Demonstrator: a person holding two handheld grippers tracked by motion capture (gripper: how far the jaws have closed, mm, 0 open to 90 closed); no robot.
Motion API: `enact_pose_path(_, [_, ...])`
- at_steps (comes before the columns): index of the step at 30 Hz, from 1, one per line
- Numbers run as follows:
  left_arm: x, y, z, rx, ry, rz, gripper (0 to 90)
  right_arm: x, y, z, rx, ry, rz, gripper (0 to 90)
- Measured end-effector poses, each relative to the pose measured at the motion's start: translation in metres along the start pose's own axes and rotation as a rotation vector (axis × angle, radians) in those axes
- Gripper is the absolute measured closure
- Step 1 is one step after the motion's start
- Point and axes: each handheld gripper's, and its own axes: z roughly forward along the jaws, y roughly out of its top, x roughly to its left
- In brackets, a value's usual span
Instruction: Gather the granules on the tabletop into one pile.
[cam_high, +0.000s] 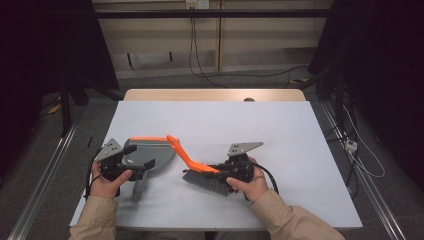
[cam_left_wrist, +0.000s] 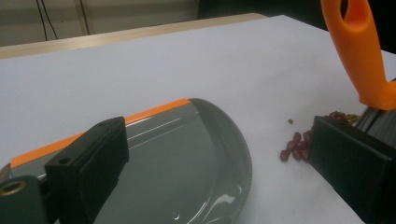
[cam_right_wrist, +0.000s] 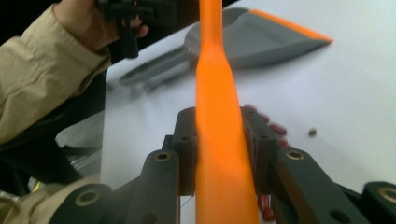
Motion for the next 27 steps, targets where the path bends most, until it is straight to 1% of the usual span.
enact_pose_path(1, [0.0, 0.0, 0.0, 0.002, 0.001, -0.005, 5.4, -0.001, -0.003, -0.003, 0.01, -0.003, 0.003, 71.0])
enact_pose_path(2, [0.0, 0.0, 0.0, 0.005, 0.001, -0.001, 5.4, -0.002, -0.005, -0.006, 0.02, 0.003, -0.006, 71.0])
enact_pose_path(4, [0.0, 0.0, 0.001, 0.004, 0.002, -0.001, 5.3, -0.004, -0.009, -0.011, 0.027, 0.028, -0.045, 71.0])
enact_pose_path(5, [0.0, 0.0, 0.001, 0.002, 0.001, 0.0, 5.3, -0.004, -0.01, -0.014, 0.035, 0.041, -0.052, 71.0])
enact_pose_path(7, [0.0, 0.0, 0.002, 0.005, 0.002, 0.003, 5.3, -0.006, -0.011, -0.016, 0.04, 0.039, -0.064, 71.0])
enact_pose_path(8, [-0.001, 0.0, 0.003, 0.006, 0.001, -0.003, 5.3, -0.009, -0.012, -0.015, 0.053, 0.042, -0.058, 71.0])
enact_pose_path(9, [-0.001, 0.0, 0.003, 0.005, 0.001, -0.006, 5.3, -0.011, -0.013, -0.014, 0.062, 0.024, -0.067, 71.0])
enact_pose_path(11, [-0.002, 0.0, 0.004, 0.006, 0.0, -0.004, 5.3, -0.019, -0.012, -0.014, 0.053, 0.027, -0.052, 71.0])
enact_pose_path(13, [-0.002, 0.0, 0.004, 0.009, -0.002, 0.0, 5.4, -0.025, -0.01, -0.013, 0.049, 0.014, -0.043, 71.0])
enact_pose_path(14, [-0.002, 0.0, 0.005, 0.013, -0.003, 0.001, 5.3, -0.028, -0.01, -0.013, 0.045, 0.021, -0.037, 71.0])
enact_pose_path(15, [-0.001, 0.0, 0.005, 0.013, -0.001, 0.002, 5.3, -0.029, -0.009, -0.012, 0.047, 0.009, -0.044, 71.0])
enact_pose_path(16, [-0.001, -0.001, 0.005, 0.014, 0.0, 0.0, 5.4, -0.03, -0.007, -0.011, 0.048, 0.013, -0.049, 71.0])
enact_pose_path(18, [-0.001, -0.001, 0.005, 0.015, -0.001, 0.001, 5.4, -0.032, -0.005, -0.009, 0.048, -0.002, -0.061, 71.0])
enact_pose_path(19, [-0.001, -0.001, 0.005, 0.014, -0.001, -0.003, 5.4, -0.034, -0.004, -0.008, 0.044, 0.003, -0.062, 71.0])
enact_pose_path(20, [-0.001, -0.001, 0.005, 0.014, -0.001, -0.002, 5.3, -0.035, -0.003, -0.008, 0.04, 0.0, -0.059, 71.0])
enact_pose_path(22, [-0.001, 0.0, 0.004, 0.011, -0.002, 0.003, 5.3, -0.038, -0.003, -0.007, 0.036, 0.01, -0.042, 71.0])
enact_pose_path(23, [-0.001, 0.0, 0.005, 0.011, -0.002, 0.002, 5.4, -0.038, -0.003, -0.007, 0.035, 0.001, -0.038, 71.0])
enact_pose_path(24, [-0.001, -0.001, 0.005, 0.013, -0.002, -0.003, 5.4, -0.038, -0.003, -0.008, 0.029, 0.004, -0.034, 71.0])
enact_pose_path(27, [-0.001, -0.001, 0.005, 0.015, -0.002, -0.001, 5.3, -0.035, -0.001, -0.011, -0.001, 0.012, -0.022, 71.0])
